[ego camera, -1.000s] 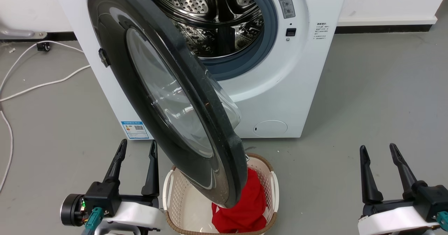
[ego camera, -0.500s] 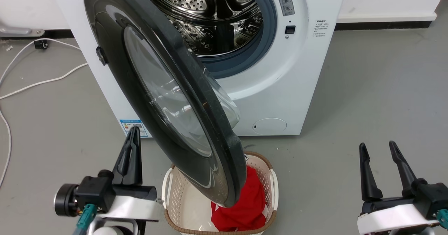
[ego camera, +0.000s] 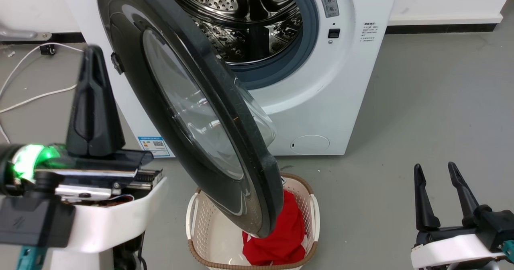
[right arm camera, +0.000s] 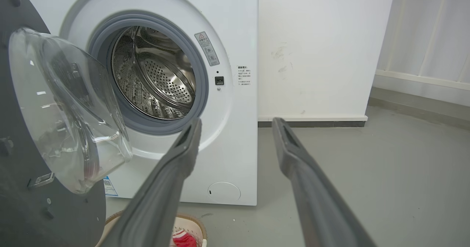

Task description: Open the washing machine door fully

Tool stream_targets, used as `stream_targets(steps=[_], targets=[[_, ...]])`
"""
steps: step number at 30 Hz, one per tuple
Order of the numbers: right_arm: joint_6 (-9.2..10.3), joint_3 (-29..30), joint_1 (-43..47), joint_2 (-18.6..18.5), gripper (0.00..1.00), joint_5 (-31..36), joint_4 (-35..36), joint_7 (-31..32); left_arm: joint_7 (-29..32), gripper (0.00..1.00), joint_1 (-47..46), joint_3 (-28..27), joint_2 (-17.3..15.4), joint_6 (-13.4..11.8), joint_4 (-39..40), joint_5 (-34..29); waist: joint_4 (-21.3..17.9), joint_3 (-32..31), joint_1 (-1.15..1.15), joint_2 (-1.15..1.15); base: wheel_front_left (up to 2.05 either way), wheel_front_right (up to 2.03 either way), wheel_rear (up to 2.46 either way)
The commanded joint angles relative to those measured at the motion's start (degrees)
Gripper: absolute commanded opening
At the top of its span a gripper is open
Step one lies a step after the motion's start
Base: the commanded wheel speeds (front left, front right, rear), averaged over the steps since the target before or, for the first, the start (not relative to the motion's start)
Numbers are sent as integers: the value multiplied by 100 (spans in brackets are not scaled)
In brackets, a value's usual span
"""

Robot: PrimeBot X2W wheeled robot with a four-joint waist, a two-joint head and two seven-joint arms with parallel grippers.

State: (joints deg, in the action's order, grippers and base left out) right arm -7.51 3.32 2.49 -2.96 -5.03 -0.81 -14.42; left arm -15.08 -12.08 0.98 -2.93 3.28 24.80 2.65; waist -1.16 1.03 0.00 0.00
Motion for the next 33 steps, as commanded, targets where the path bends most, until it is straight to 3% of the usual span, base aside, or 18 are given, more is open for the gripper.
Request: stream_targets(steps=[1, 9, 19, 26, 33], targets=[[4, 4, -80, 16, 100, -30, -22, -22, -12, 0, -130, 26, -3, 9, 123, -21, -15, -6, 0, 0, 0, 0, 0], [4, 1, -31, 15, 100, -77, -63, -20, 116, 0, -400, 1012, 2, 244, 264, 506, -123, -34, 0, 0, 0, 0, 0], [4, 42, 40, 15, 100, -102, -93, 21, 1328, 0, 194, 2699, -52, 374, -221, 1189, -100, -38, 0, 0, 0, 0, 0], [4, 38, 79, 14, 100, -99, -77, 77, 1967, 0, 1077, 3112, -245, 211, -573, 1399, -29, -56, 0, 0, 0, 0, 0], [4, -6, 26, 15, 100, -136, -66, 110, 1894, 0, 1348, 3228, -301, 58, -1104, 1268, 23, -9, 0, 0, 0, 0, 0]])
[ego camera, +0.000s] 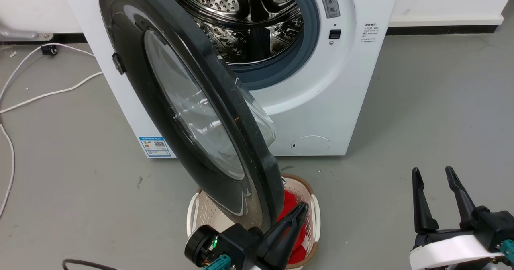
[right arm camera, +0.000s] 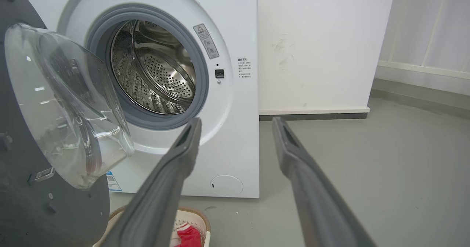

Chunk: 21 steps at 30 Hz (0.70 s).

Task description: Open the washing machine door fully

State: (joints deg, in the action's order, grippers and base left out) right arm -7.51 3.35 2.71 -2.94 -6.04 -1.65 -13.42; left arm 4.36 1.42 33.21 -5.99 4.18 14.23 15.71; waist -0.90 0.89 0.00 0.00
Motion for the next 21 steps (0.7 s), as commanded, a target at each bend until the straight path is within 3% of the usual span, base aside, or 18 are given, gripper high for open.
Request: stream_targets(steps=[1, 21], targets=[[4, -24, -13, 12, 100, -42, 10, 10, -106, 0, -46, -4, 15, -53, -152, -65, -14, 5, 0, 0, 0, 0, 0], [4, -98, -173, 12, 100, -203, -174, -24, -1071, 0, -1171, -193, 287, -601, -1642, 80, -313, 180, 0, 0, 0, 0, 0]])
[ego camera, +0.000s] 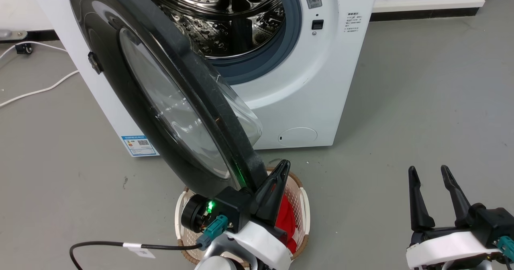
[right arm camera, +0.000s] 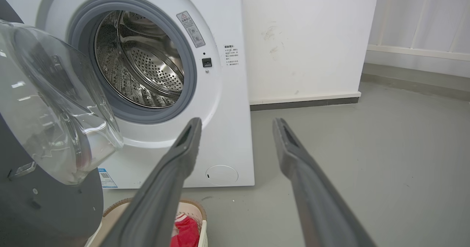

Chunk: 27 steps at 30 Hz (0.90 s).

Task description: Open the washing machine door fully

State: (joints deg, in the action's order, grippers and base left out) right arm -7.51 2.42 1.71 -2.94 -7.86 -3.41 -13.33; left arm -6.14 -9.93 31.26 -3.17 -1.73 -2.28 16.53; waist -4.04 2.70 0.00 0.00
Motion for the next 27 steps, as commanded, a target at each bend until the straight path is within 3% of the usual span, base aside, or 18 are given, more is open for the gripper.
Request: stream_targets(steps=[1, 14, 27], targets=[[4, -16, -65, 12, 100, -26, -11, -36, -37, 0, -62, -3, 8, -43, -46, 25, -3, 1, 0, 0, 0, 0, 0], [4, -27, -61, 12, 100, -107, -88, -50, -12, 0, 82, -48, -199, -315, -68, -42, 109, 16, 0, 0, 0, 0, 0], [4, -27, 62, 13, 100, -180, -127, -12, 282, 0, 839, -176, -595, -730, 949, -84, 363, -141, 0, 0, 0, 0, 0]])
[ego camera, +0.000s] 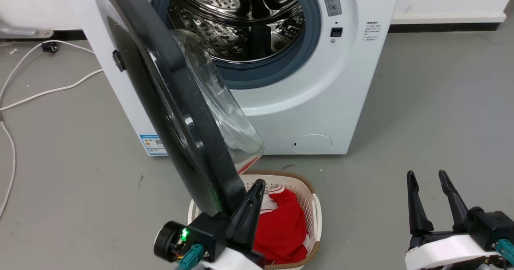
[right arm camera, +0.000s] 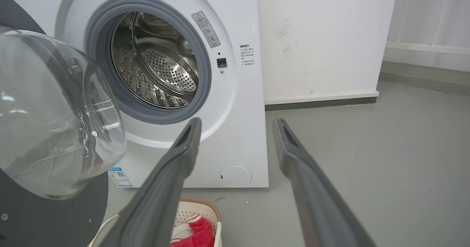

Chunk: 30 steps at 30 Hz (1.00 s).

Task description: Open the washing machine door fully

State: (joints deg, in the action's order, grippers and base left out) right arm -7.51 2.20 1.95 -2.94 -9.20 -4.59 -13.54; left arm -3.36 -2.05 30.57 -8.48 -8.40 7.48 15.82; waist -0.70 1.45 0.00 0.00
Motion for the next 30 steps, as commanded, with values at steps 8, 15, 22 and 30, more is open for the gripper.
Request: stream_targets(steps=[8, 15, 22, 30], targets=[[4, 33, 98, 13, 100, -41, 52, 57, 209, 0, 531, -81, -288, -235, 585, -29, 368, -78, 0, 0, 0, 0, 0], [4, 22, 150, 12, 100, -59, 77, 87, 379, 0, 822, -160, -435, -412, 827, -9, 818, -98, 0, 0, 0, 0, 0], [4, 12, 136, 12, 100, -76, 63, 83, 358, 0, 835, -260, -559, -449, 838, 11, 1124, -83, 0, 0, 0, 0, 0], [4, -20, 84, 12, 100, -107, 4, 66, 308, 0, 742, -244, -606, -361, 792, 44, 1139, -91, 0, 0, 0, 0, 0]])
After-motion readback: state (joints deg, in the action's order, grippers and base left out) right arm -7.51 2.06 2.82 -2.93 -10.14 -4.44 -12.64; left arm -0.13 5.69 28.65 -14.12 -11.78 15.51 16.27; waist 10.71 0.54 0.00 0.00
